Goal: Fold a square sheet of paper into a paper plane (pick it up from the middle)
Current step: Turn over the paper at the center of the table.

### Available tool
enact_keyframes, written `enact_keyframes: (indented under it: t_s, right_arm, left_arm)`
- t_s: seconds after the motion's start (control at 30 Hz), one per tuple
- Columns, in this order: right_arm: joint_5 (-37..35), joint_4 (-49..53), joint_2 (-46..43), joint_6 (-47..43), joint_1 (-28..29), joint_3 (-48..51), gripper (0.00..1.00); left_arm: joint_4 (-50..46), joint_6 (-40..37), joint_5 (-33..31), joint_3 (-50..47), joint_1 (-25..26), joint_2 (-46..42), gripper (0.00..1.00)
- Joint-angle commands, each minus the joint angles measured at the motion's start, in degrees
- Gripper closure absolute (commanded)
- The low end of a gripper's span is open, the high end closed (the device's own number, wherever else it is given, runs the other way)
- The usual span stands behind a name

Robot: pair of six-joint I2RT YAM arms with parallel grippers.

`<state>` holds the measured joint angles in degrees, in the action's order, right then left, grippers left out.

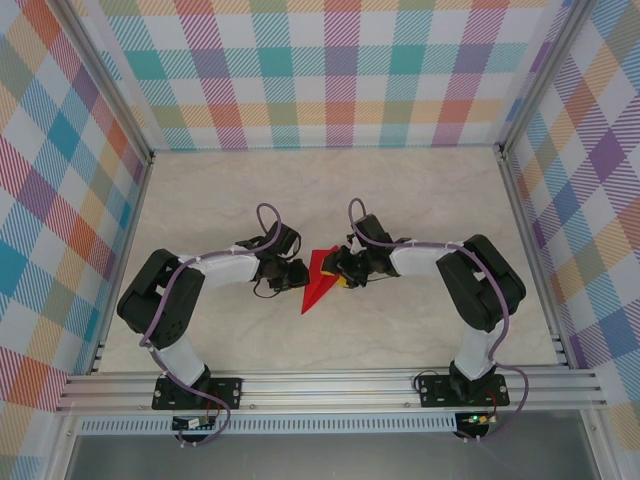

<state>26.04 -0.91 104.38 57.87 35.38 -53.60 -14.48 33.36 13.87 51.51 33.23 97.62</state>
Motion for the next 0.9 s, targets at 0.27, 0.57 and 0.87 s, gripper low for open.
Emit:
enact_keyframes:
  t_s: [0.27, 0.57, 0.87]
  right_arm:
    - [1.92, -1.65, 4.16, -0.32, 1.45, -3.94, 0.64]
    - [1.21, 0.68, 4.65, -2.16, 2.15, -6.25, 0.82]
    - [-9.48, 22.33, -3.57, -13.06, 2.58, -12.50, 0.91]
  left_arm:
    - [0.44, 0.12, -0.07, -1.52, 0.00, -1.76, 0.79]
    - [1.72, 1.30, 0.16, -2.98, 0.07, -4.43, 0.78]
    - [-3.29, 2.16, -8.35, -7.03, -0.01, -16.66, 0.76]
